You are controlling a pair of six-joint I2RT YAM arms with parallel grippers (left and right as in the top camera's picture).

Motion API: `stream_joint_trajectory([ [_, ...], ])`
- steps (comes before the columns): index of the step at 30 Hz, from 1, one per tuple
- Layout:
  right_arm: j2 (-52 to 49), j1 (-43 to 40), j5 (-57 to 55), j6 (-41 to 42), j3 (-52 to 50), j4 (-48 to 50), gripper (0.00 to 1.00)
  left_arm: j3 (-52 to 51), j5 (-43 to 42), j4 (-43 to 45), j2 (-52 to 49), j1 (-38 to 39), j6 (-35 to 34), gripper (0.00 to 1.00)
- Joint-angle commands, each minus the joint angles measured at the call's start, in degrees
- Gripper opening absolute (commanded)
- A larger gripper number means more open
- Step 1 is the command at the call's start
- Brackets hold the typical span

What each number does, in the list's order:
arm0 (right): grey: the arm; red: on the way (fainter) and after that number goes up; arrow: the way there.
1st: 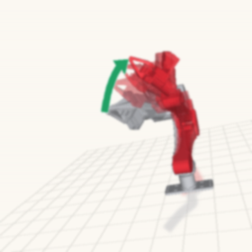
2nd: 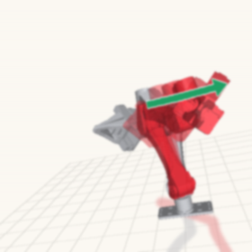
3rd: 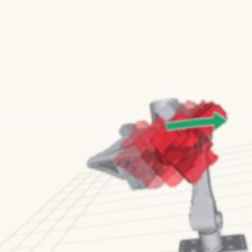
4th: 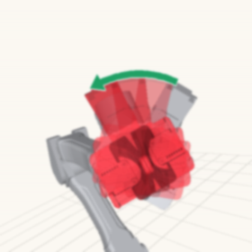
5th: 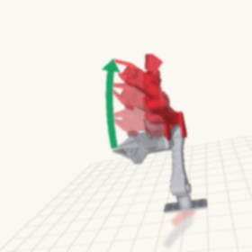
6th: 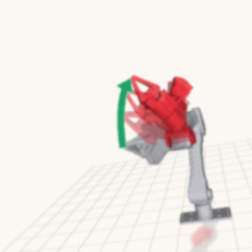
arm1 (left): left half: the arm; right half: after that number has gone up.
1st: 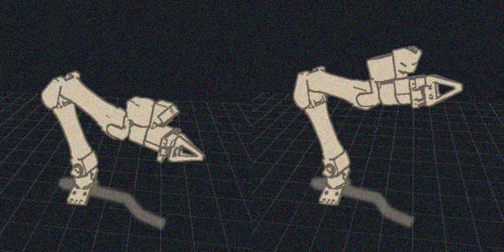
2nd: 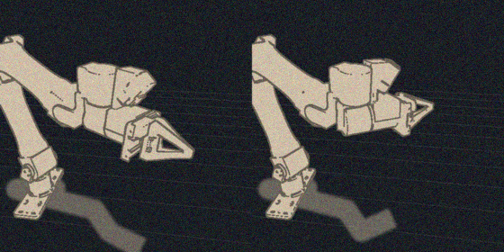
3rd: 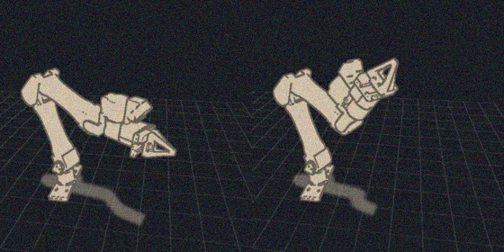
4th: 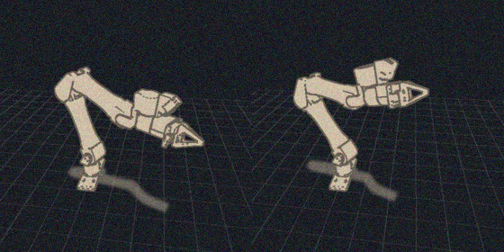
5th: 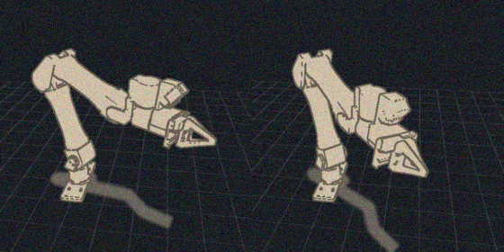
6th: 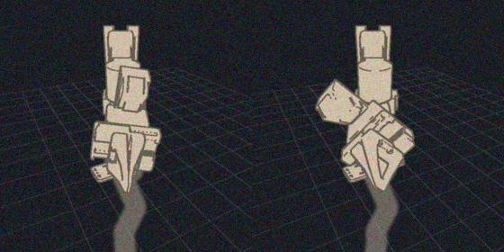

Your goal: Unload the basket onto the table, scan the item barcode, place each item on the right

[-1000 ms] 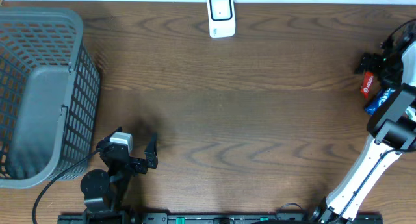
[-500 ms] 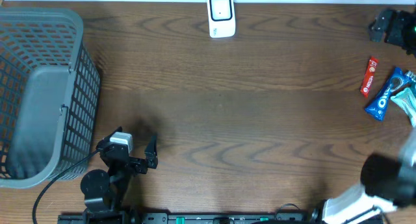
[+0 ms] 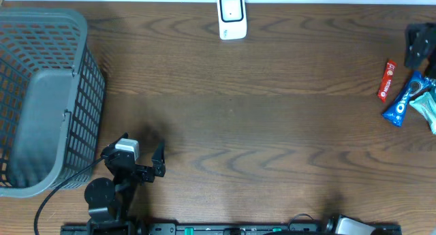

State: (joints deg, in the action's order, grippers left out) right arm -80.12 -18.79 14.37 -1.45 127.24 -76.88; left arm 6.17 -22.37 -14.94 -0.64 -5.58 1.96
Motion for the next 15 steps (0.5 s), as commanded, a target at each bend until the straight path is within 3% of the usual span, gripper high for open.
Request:
stream_joint_trajectory([
  [1, 2.69, 0.48, -0.46, 0.55, 0.26, -0.35, 0.99, -1.31, -0.37, -0.17, 0.04, -0.13, 0.81, 0.98],
  [10, 18.16, 3.15, -0.76, -3.17, -1.07, 3.76, 0.99, -1.31, -0.35, -0.17, 0.04, -0.13, 0.81, 0.98],
  [15, 29.31, 7.76, -0.76, -6.25, -9.75, 12.55, 0.99, -1.31, -0.37, -0.17, 0.04, -0.13, 0.81, 0.98],
])
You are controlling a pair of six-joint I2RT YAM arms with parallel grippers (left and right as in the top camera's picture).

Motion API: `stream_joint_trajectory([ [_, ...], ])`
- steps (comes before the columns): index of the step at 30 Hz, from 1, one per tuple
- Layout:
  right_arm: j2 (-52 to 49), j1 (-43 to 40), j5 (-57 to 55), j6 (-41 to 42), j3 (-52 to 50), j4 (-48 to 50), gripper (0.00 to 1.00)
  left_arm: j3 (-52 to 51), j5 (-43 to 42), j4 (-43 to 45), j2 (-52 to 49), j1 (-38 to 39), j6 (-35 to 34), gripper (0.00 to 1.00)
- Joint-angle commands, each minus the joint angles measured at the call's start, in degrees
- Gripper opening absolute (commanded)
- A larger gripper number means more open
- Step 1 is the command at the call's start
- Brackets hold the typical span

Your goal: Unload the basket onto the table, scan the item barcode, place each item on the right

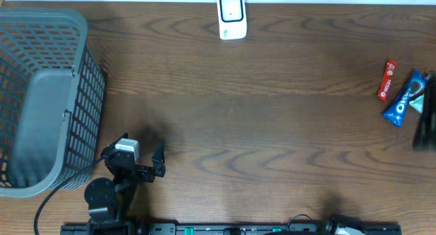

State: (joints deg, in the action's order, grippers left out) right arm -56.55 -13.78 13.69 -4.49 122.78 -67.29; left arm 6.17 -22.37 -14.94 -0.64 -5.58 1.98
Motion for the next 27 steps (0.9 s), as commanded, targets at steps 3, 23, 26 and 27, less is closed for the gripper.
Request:
stream_joint_trajectory([
  [3, 13.11, 4.98, -0.09, -3.58, -13.81, 9.38, 0.99, -1.31, -0.35, -0.17, 0.04, -0.13, 0.79, 0.98],
  [23, 54.6, 8.59, 2.78, -5.81, -92.5, 61.33, 0.99, -1.31, -0.35, -0.17, 0.04, -0.13, 0.79, 0.98],
  [26, 56.28, 8.72, 2.93, -4.87, -99.08, 64.96, 0.99, -1.31, -0.35, -0.17, 0.04, -0.13, 0.79, 0.98],
  [27, 56.13, 8.87, 2.71, -4.74, -100.74, 65.42, 0.99, -1.31, -0.35, -0.17, 0.04, -0.13, 0.79, 0.98],
])
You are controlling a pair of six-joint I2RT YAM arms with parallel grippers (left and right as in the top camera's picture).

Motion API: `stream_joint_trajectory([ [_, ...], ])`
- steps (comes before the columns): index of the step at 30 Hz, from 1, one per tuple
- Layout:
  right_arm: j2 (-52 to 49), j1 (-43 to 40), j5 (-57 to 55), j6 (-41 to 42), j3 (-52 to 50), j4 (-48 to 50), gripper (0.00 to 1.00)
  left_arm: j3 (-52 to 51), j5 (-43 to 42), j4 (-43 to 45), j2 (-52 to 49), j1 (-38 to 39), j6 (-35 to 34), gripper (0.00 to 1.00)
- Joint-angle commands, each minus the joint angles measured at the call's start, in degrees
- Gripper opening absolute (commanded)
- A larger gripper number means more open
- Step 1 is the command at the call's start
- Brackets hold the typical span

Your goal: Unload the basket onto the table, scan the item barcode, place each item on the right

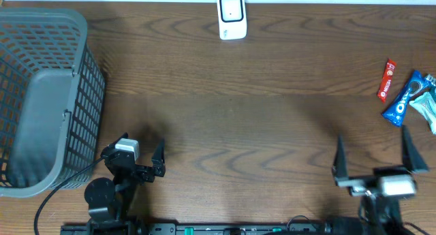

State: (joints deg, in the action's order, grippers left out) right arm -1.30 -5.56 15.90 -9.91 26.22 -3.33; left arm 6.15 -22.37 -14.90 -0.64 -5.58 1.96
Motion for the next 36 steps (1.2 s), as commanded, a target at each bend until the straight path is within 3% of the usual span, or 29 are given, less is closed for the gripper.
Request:
stream_joint_trajectory([
  [1, 0.98, 0.79, 0.5, 0.7, -5.84, 1.88, 0.99, -1.29, -0.35, -0.22, 0.04, -0.13, 0.81, 0.98],
  [17, 1.01, 0.96, -8.7, 3.37, -24.48, 4.04, 0.99, -1.29, -0.35, -0.22, 0.04, -0.13, 0.81, 0.98],
  [22, 1.03, 0.96, -12.87, 7.74, -25.9, 1.42, 0.99, -1.29, -0.35, -0.22, 0.04, -0.13, 0.81, 0.98],
  [36, 0.98, 1.11, -13.03, 6.62, -25.9, -0.76, 0.99, -1.29, -0.35, -0.24, 0.04, -0.13, 0.81, 0.98],
])
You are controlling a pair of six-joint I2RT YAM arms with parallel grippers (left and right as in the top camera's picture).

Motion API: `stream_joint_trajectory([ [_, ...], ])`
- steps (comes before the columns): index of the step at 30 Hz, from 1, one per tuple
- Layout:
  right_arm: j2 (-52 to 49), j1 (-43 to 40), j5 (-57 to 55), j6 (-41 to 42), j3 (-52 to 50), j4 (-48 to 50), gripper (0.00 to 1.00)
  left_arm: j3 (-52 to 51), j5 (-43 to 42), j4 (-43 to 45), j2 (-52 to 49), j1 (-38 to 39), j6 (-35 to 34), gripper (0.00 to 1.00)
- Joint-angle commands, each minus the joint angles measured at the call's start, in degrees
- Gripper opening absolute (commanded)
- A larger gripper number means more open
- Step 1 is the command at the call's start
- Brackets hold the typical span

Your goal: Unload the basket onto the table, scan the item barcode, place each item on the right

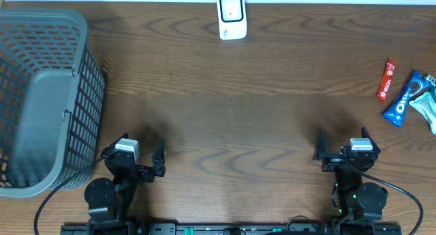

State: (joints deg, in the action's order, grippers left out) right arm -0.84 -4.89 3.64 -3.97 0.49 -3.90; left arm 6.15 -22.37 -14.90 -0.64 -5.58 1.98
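Observation:
A white barcode scanner (pixel 231 17) stands at the back middle of the table. At the far right lie a red snack bar (pixel 387 80), a blue cookie packet (pixel 404 99) and a teal packet (pixel 426 107), partly cut by the frame edge. My right gripper (pixel 343 148) sits near the front right, open and holding nothing, well short of the snacks. My left gripper (pixel 134 154) rests at the front left, open and also holding nothing.
A large grey mesh basket (pixel 75 71) fills the left side of the wooden table (pixel 231 126). The arm bases and a rail run along the front edge.
My right gripper has moved left and toward the front, from the front right corner to beside its base. It also looks smaller, so lower. Snacks, scanner and left arm are unchanged.
My right gripper was first at the far right edge by the snacks, then lower along that edge and blurred. Later it was at the front right with fingers spread wide, and now it sits by its base holding nothing. The snacks kept their places and the left arm stayed still.

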Motion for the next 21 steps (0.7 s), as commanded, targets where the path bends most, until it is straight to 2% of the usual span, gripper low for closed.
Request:
stream_joint_trajectory([
  [1, 0.52, 0.44, -0.76, 0.68, -0.17, -0.2, 0.99, -1.29, -0.35, -0.22, 0.04, -0.13, 0.79, 0.98],
  [15, 0.52, 0.44, -0.76, 0.68, -0.17, -0.2, 0.99, -1.29, -0.35, -0.22, 0.04, -0.13, 0.79, 0.98],
  [21, 0.52, 0.44, -0.76, 0.68, -0.17, -0.2, 0.99, -1.75, 3.89, 2.38, -0.04, 0.2, 1.03, 0.98],
])
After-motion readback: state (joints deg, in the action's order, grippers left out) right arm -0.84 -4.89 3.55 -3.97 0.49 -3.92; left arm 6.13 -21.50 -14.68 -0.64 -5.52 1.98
